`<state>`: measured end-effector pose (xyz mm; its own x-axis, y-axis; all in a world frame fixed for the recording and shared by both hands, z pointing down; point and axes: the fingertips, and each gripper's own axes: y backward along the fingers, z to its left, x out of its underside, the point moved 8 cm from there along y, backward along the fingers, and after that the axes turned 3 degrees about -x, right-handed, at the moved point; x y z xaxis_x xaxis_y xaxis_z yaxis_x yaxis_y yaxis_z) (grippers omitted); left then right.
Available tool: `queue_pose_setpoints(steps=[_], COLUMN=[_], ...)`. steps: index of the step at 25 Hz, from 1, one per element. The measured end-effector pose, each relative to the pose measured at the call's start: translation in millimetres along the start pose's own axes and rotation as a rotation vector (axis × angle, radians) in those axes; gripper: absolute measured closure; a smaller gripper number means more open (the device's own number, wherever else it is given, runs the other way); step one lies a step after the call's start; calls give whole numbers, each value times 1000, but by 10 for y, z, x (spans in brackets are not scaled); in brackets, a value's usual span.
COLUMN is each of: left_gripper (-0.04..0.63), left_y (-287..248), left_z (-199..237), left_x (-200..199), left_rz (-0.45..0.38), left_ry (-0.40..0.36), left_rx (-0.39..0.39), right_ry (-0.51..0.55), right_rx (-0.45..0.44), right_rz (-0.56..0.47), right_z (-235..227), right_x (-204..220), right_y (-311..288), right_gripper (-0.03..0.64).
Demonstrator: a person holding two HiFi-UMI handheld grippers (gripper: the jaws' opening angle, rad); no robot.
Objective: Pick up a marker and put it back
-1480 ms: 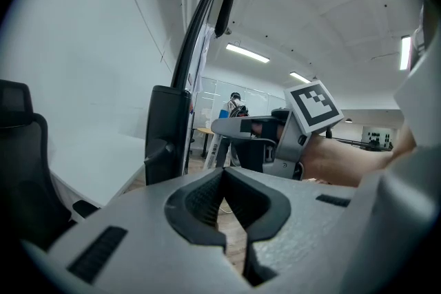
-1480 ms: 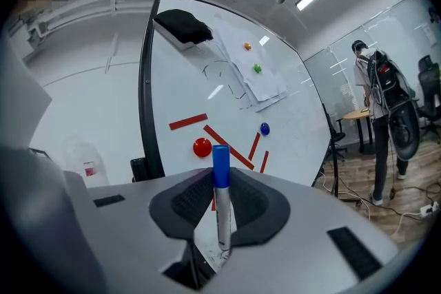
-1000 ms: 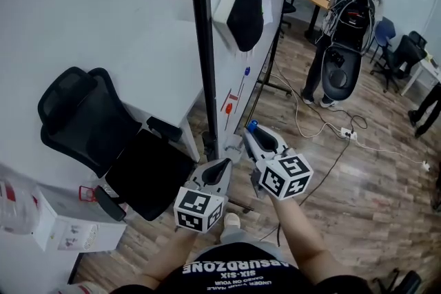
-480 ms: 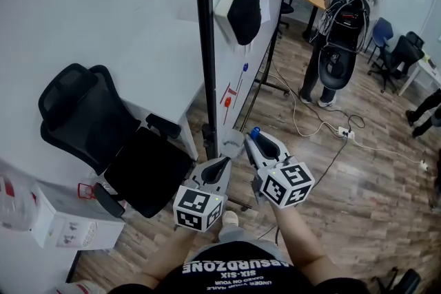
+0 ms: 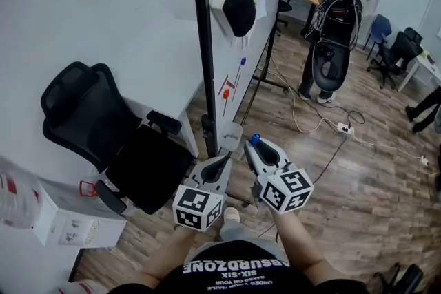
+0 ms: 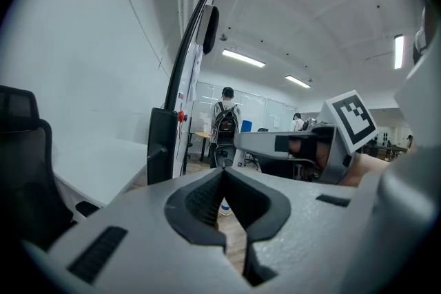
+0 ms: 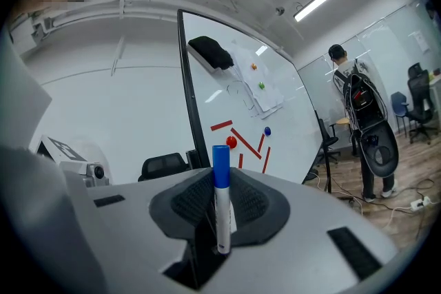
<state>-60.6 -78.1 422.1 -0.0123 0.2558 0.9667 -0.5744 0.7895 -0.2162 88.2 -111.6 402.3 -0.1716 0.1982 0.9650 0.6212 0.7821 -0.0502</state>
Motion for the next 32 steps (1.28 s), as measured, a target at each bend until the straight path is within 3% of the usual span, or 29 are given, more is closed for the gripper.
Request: queue_pose_setpoints(steps=[10, 19, 32], left_gripper=[588, 588, 588], left_y=[189, 286, 278], left_z=[-109, -185, -203], left_x=[51, 238, 323], left_rz=[1, 31, 43], left_ry=[9, 20, 28], left_rx=[6, 3, -15], right_ry=[17, 15, 38], right_rx=[16, 36, 15], right_rz=[32, 149, 174], right_z=[223, 362, 392], right_x=[198, 674, 713], right_y=[231, 398, 427], right_gripper=[552, 552, 552])
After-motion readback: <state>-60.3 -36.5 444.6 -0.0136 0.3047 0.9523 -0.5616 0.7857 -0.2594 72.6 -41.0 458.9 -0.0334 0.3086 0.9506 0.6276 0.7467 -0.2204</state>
